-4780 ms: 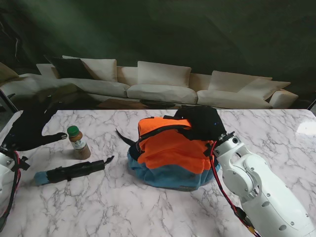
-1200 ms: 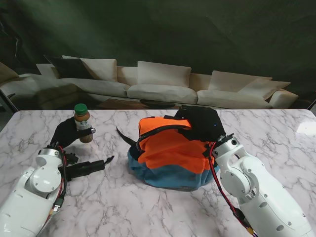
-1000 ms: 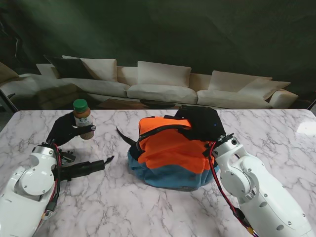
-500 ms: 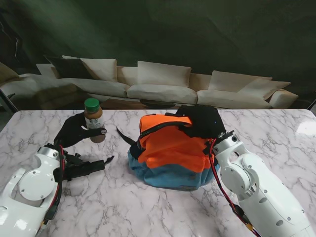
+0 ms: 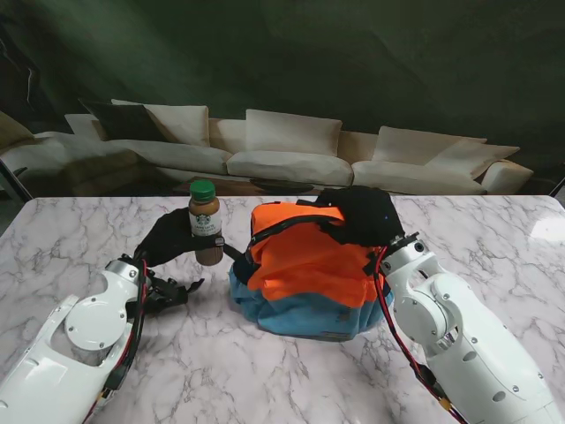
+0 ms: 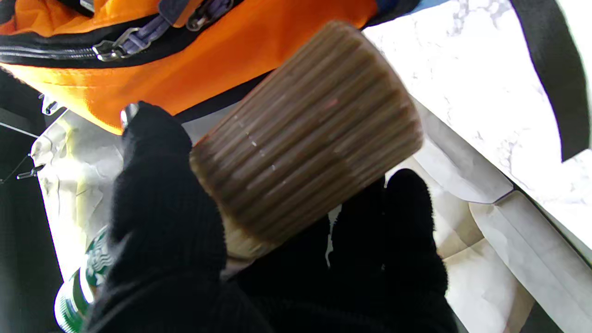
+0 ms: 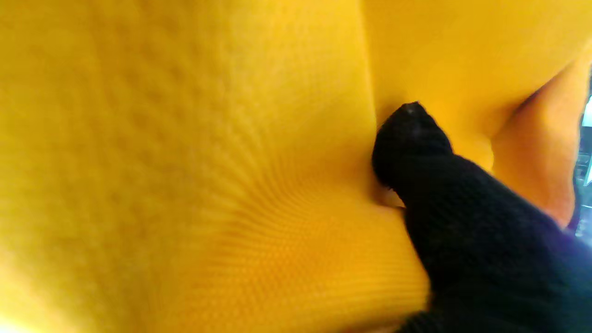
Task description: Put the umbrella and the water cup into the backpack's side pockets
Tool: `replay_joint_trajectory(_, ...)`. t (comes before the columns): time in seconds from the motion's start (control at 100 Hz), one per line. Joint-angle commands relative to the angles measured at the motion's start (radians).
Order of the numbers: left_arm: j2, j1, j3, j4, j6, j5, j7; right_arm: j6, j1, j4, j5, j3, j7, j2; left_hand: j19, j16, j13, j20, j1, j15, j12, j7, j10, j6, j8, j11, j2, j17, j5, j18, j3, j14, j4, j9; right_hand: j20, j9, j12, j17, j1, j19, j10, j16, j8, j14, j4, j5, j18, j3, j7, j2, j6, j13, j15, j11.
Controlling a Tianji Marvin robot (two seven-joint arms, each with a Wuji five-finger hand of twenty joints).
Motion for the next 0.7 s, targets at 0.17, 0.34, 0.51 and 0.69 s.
replay_joint_trajectory(0.17, -0.016, -0.036, 0.047, 0.006, 0.012, -0.035, -0.008, 0.002, -0.019, 0.003, -0.009, 0.001, 0.006, 0.001, 0.057, 0.037, 0.059, 0.020, 0.227, 0.096, 0.002, 0.066, -0.052, -0.167, 0.019, 0.056, 0.170, 0.013, 0.085, -0.019, 0.132, 0.004, 0.033, 0.050, 0.015, 0.004, 0.001, -0.001, 0.134, 0.000, -0.038, 0.029, 0.053, -0.033, 0.047, 0.085, -0.027, 0.097, 0.132, 0.116, -0.188, 0.059, 0.029, 0.003)
replay_joint_trajectory(0.34, -0.019, -0.050, 0.068, 0.011, 0.015, -0.052, -0.009, 0.001, -0.018, -0.001, -0.011, 0.000, 0.009, 0.002, 0.054, 0.037, 0.061, 0.018, 0.227, 0.093, 0.001, 0.066, -0.051, -0.167, 0.019, 0.057, 0.169, 0.013, 0.085, -0.021, 0.132, 0.000, 0.033, 0.050, 0.015, 0.004, 0.001, -0.001, 0.133, 0.000, -0.040, 0.029, 0.053, -0.034, 0.047, 0.084, -0.027, 0.098, 0.131, 0.116, -0.188, 0.058, 0.029, 0.003)
replay_joint_trajectory(0.51, -0.020, -0.054, 0.081, 0.014, 0.020, -0.059, -0.011, 0.002, -0.019, 0.000, -0.013, -0.001, 0.009, 0.002, 0.053, 0.037, 0.059, 0.017, 0.227, 0.090, 0.000, 0.066, -0.052, -0.168, 0.018, 0.057, 0.170, 0.014, 0.084, -0.025, 0.132, 0.000, 0.033, 0.050, 0.015, 0.004, 0.001, -0.001, 0.133, 0.000, -0.040, 0.028, 0.054, -0.035, 0.046, 0.083, -0.027, 0.097, 0.131, 0.116, -0.188, 0.059, 0.029, 0.003)
replay_joint_trajectory(0.69, -0.023, -0.063, 0.099, 0.022, 0.034, -0.079, -0.013, 0.007, -0.018, 0.001, -0.013, -0.001, 0.008, 0.001, 0.038, 0.033, 0.047, 0.011, 0.220, 0.076, 0.003, 0.066, -0.097, -0.177, 0.021, 0.043, 0.174, -0.006, 0.082, -0.016, 0.133, 0.000, 0.035, 0.062, 0.015, 0.004, 0.001, -0.001, 0.134, 0.000, -0.039, 0.028, 0.054, -0.034, 0.047, 0.083, -0.027, 0.097, 0.131, 0.116, -0.188, 0.059, 0.029, 0.003)
